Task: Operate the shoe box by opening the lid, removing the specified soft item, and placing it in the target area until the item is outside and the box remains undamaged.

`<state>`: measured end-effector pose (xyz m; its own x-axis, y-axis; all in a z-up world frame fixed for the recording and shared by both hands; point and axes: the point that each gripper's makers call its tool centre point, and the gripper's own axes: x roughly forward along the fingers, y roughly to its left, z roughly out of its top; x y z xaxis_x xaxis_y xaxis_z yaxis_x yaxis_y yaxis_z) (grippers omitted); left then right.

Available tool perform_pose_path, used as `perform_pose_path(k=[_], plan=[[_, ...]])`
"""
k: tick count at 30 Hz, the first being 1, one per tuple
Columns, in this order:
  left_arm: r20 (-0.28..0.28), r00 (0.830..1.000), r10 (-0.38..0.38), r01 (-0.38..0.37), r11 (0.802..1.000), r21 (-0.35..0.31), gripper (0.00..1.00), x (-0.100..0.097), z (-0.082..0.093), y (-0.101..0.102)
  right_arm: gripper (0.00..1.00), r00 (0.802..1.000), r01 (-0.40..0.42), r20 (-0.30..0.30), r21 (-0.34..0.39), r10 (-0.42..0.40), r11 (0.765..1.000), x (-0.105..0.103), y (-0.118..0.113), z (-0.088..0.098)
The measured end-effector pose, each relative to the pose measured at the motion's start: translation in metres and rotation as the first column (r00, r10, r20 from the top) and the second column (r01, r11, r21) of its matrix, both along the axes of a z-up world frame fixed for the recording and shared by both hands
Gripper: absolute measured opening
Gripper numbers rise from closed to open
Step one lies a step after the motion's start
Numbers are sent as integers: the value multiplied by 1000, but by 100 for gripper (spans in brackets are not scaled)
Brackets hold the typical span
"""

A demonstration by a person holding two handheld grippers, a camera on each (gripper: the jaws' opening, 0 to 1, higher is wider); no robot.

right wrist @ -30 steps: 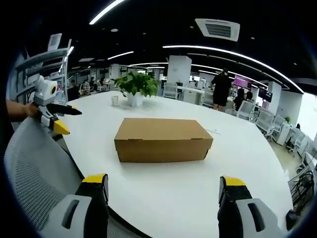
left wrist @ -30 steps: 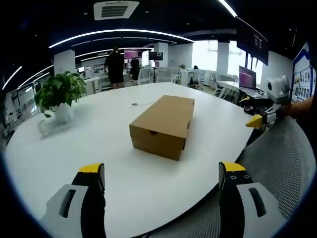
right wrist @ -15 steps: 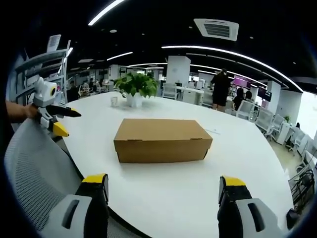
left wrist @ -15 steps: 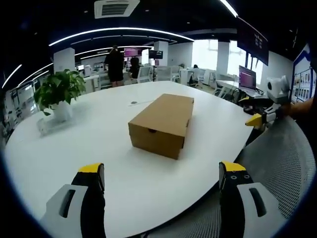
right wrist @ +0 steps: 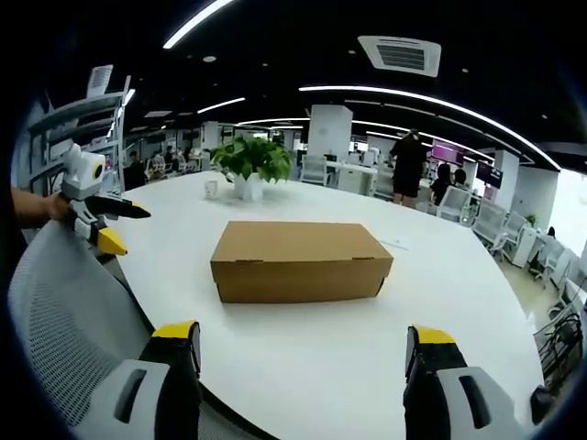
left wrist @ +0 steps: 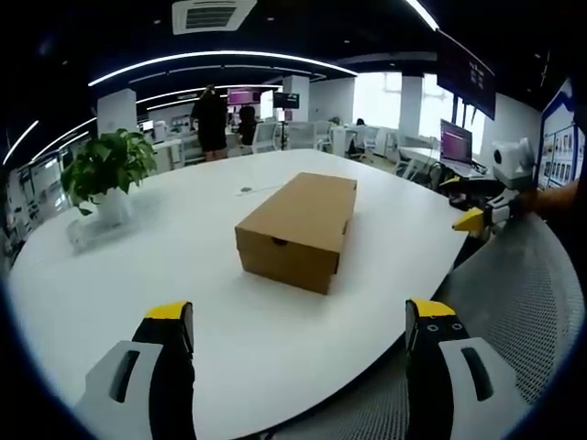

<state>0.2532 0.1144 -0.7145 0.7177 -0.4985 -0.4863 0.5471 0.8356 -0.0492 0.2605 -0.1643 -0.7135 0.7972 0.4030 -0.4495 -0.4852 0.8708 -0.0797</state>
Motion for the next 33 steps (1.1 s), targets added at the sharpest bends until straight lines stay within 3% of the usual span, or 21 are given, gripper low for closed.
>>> perform_pose_path(k=[33], plan=[[-14, 1000, 22, -22, 1000, -6, 100, 1, 0, 3, 95, 1000, 17, -17, -6, -17, 1000, 0, -3, -1]])
